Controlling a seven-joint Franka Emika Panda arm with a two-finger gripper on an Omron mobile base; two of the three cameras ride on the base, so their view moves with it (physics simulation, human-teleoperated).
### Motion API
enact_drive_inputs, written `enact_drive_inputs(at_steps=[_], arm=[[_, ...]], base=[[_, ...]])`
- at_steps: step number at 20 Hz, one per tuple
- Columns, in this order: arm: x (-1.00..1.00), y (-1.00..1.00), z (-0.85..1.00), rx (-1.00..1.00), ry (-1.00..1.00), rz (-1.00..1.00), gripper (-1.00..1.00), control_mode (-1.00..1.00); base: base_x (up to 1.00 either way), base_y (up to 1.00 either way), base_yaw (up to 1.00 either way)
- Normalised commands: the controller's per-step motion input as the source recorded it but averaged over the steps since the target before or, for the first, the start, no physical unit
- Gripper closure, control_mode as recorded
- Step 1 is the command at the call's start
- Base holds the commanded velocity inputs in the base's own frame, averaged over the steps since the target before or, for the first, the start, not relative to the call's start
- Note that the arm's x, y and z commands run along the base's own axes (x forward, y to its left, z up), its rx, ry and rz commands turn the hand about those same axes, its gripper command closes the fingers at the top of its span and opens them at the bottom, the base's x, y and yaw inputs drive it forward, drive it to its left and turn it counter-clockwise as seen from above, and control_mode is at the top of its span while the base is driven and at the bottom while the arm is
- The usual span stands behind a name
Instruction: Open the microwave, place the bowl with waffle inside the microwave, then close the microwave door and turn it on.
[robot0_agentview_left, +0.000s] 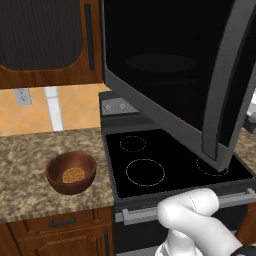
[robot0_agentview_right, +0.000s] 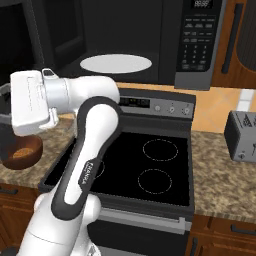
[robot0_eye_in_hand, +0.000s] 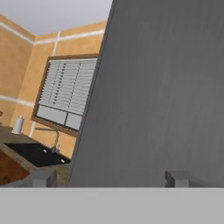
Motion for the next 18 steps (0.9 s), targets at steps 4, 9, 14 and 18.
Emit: enact_drive_inputs(at_steps=[4,9,14,18], arm=[[0.0,1.0,0.13,-0.17,0.0,-0.1,-1.0,-1.0],[-0.03,1.0,0.0,-0.13,0.0,-0.14,-1.0,-1.0],[-0.13,0.91,0.0,-0.1,0.0,-0.15,-1.0,-1.0],[-0.13,0.63,0.0,-0.09,0.0,-0.18,-1.0,-1.0]], base=[[0.0,0.0,0.0],[0.0,0.0,0.0],[0.0,0.0,0.0],[0.0,0.0,0.0]])
